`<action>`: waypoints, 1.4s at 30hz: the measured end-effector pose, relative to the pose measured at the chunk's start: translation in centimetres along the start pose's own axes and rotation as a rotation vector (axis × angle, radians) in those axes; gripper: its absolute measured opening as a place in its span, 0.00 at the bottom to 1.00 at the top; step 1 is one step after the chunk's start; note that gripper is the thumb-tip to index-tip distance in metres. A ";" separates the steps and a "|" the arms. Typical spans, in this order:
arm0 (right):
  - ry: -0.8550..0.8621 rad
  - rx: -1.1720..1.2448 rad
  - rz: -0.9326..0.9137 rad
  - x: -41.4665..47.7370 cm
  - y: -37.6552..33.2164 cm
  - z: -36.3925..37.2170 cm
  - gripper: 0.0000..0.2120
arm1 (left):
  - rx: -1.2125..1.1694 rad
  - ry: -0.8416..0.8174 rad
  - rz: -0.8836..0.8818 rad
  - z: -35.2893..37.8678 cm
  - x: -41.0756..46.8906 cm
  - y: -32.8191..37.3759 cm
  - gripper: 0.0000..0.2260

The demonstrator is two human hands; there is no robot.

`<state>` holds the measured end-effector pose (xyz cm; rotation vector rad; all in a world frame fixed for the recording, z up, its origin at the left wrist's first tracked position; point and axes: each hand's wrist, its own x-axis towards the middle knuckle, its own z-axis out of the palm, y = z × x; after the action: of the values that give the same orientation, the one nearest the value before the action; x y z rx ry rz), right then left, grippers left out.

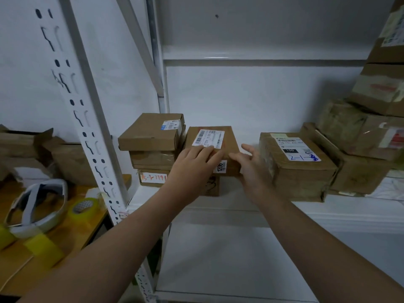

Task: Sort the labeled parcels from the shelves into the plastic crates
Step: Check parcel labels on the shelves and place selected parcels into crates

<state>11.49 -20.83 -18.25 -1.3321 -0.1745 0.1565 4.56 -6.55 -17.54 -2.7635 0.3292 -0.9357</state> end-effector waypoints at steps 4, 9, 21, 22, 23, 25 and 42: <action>0.077 -0.100 -0.152 0.1 0.5 0.2 0.19 | -0.014 0.064 -0.085 0.8 0.4 0.5 0.22; 0.090 -0.238 -0.227 -0.1 0.6 0.4 0.13 | -0.035 0.072 -0.104 1.6 0.9 0.4 0.16; 0.179 -0.434 -0.454 -3.1 -3.4 -8.4 0.08 | -0.226 0.220 -0.070 0.7 4.4 6.0 0.20; 0.212 -0.445 -0.456 -3.2 -3.8 -9.7 0.08 | -0.255 0.230 -0.061 0.7 4.9 7.0 0.19; 0.249 -0.462 -0.458 -3.3 -4.3 -11.0 0.07 | -0.274 0.239 -0.049 0.7 5.5 8.0 0.18; 0.315 -0.502 -0.463 -3.3 -5.2 -13.6 0.07 | -0.296 0.246 -0.023 1.1 7.1 9.8 0.16; 0.058 -0.558 -0.088 -4.6 -4.7 -20.4 0.23 | -0.781 0.166 -0.539 3.7 5.5 18.2 0.09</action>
<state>11.47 -42.22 -18.43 -1.8786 -0.2382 -0.0096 8.54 -24.94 -22.04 -3.5957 -0.0680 -1.4047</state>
